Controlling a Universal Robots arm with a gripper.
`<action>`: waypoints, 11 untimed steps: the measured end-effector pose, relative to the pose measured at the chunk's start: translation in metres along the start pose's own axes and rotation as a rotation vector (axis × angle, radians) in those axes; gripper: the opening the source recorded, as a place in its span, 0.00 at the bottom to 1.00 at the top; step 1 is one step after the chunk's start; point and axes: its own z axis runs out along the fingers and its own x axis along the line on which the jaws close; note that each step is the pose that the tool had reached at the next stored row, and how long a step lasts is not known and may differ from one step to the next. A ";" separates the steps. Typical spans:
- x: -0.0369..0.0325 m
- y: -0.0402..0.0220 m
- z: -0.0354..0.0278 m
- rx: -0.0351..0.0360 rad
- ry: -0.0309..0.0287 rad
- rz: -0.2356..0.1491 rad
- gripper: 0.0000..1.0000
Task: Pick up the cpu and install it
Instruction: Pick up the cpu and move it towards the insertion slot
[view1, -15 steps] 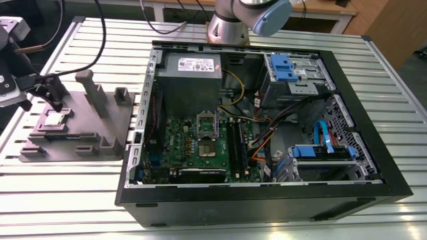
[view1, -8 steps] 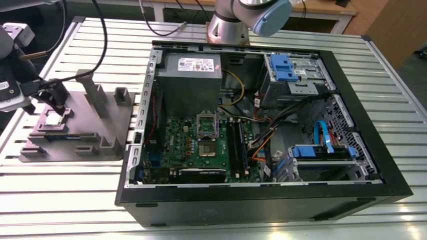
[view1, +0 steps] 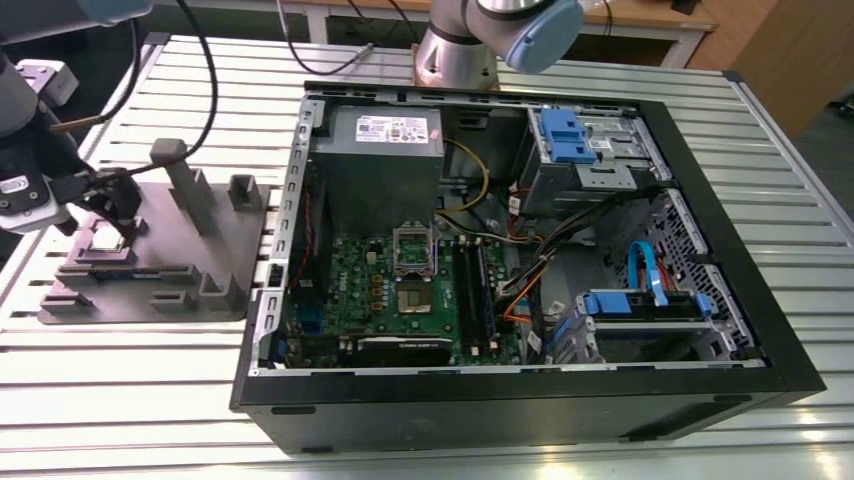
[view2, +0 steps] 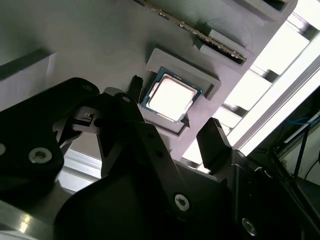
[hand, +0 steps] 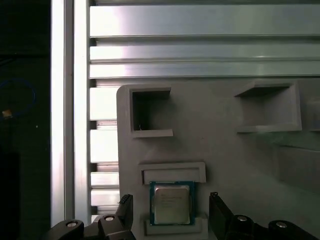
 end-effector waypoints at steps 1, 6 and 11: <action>0.0000 -0.0001 0.0018 -0.0001 0.0000 0.000 0.71; 0.0001 -0.0005 0.0100 -0.0001 -0.0001 0.003 0.71; 0.0001 -0.0005 0.0102 0.0022 -0.0001 0.003 0.71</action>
